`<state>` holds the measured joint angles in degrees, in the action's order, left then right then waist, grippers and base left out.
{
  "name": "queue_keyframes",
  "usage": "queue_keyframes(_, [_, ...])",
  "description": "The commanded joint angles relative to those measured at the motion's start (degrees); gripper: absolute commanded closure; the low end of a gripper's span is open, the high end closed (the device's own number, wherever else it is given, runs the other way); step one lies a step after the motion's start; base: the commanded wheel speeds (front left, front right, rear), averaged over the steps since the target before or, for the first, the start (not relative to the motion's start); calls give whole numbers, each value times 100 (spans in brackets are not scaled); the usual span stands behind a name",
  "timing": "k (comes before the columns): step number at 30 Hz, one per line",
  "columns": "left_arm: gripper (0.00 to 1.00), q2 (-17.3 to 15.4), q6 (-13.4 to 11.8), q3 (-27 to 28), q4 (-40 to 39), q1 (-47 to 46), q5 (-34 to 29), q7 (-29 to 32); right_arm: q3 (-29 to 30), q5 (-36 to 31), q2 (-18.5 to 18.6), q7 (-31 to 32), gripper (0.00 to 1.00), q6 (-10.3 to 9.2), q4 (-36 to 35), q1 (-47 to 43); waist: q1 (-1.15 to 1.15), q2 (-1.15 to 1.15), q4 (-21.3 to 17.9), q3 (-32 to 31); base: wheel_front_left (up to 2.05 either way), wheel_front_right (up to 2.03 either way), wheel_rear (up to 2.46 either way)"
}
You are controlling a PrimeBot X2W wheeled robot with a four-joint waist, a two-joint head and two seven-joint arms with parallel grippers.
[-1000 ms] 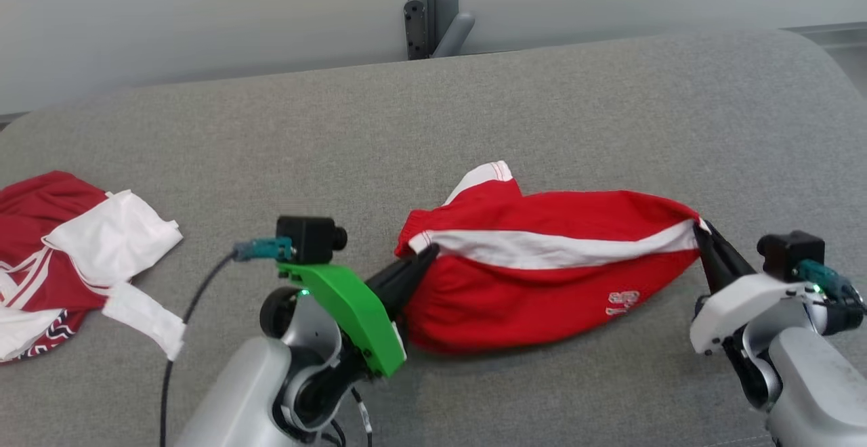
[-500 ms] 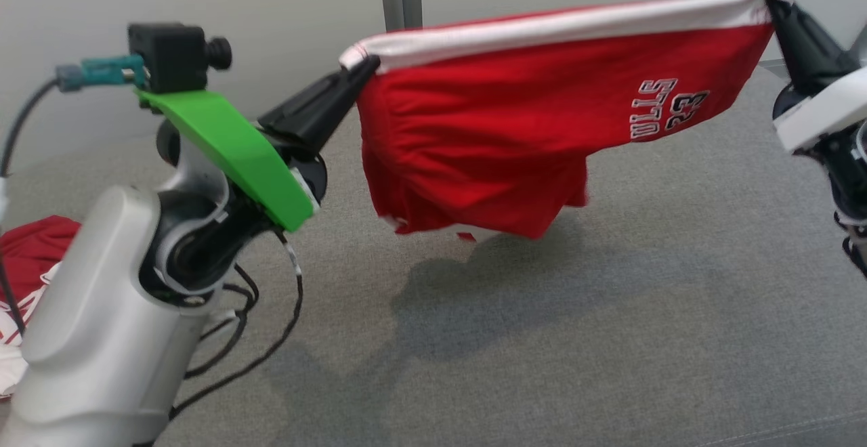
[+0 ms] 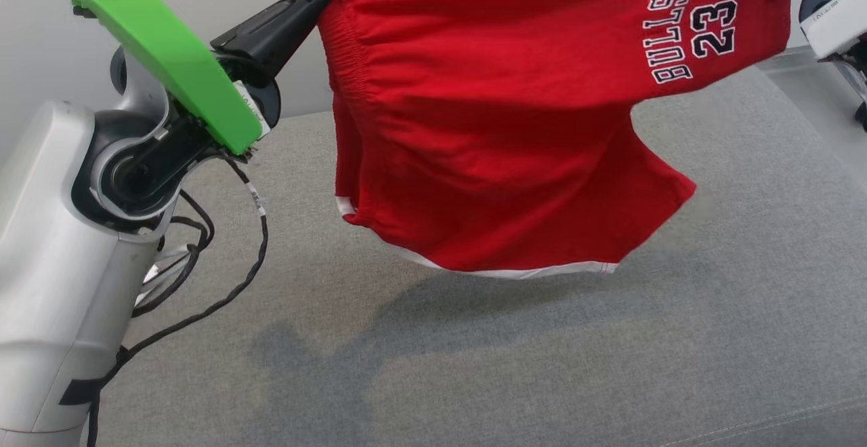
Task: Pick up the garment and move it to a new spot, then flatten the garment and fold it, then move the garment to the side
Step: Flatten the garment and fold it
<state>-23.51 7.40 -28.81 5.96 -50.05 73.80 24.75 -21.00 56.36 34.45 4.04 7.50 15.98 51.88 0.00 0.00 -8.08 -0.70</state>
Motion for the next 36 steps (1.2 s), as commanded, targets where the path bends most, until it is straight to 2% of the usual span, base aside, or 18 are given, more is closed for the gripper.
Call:
queue_keyframes(1, [100,13,14,-3,54,-151,103,27,-32,31,-30,10,100,-2,44,94,0,0,-35,48,0,0,0])
queue_keyframes(11, [100,-283,15,5,224,-421,493,186,-29,202,-201,-45,100,-2,337,335,0,0,-105,473,0,0,0])
queue_keyframes(16, [100,-477,15,-80,541,-1011,307,388,-86,65,-836,57,100,-1,1070,1059,0,0,-230,1352,0,0,0])
queue_keyframes(20, [100,-654,15,-204,639,-1818,-173,131,-18,-401,-1330,-142,100,-1,1789,1984,0,0,-285,2288,0,0,0])
queue_keyframes(23, [100,-849,15,-418,752,-2507,-686,-391,132,-941,-1739,-665,100,-1,2337,2768,0,0,-363,2984,0,0,0])
queue_keyframes(26, [100,-1076,15,-742,875,-3235,-1332,-1390,335,-1483,-2128,-1467,100,-1,2729,3501,0,0,-463,3581,0,0,0])
queue_keyframes(29, [100,-1334,14,-1183,1033,-3888,-1914,-2547,494,-2056,-2336,-1855,100,-2,2887,4045,0,0,-557,4057,0,0,0])
queue_keyframes(31, [100,-1479,14,-1617,1092,-4258,-2183,-3322,720,-2409,-2444,-1922,100,-2,2745,4225,0,0,-576,4315,0,0,0])
queue_keyframes(33, [100,-1650,14,-2152,1104,-4472,-2321,-3762,1018,-2688,-2624,-1924,100,-1,2378,4106,0,0,-582,4540,0,0,0])
queue_keyframes(36, [100,-1843,3,-2552,1185,-4447,-2129,-3985,1040,-3003,-2835,-1925,100,-1,1999,3594,0,0,-588,4724,0,0,0])
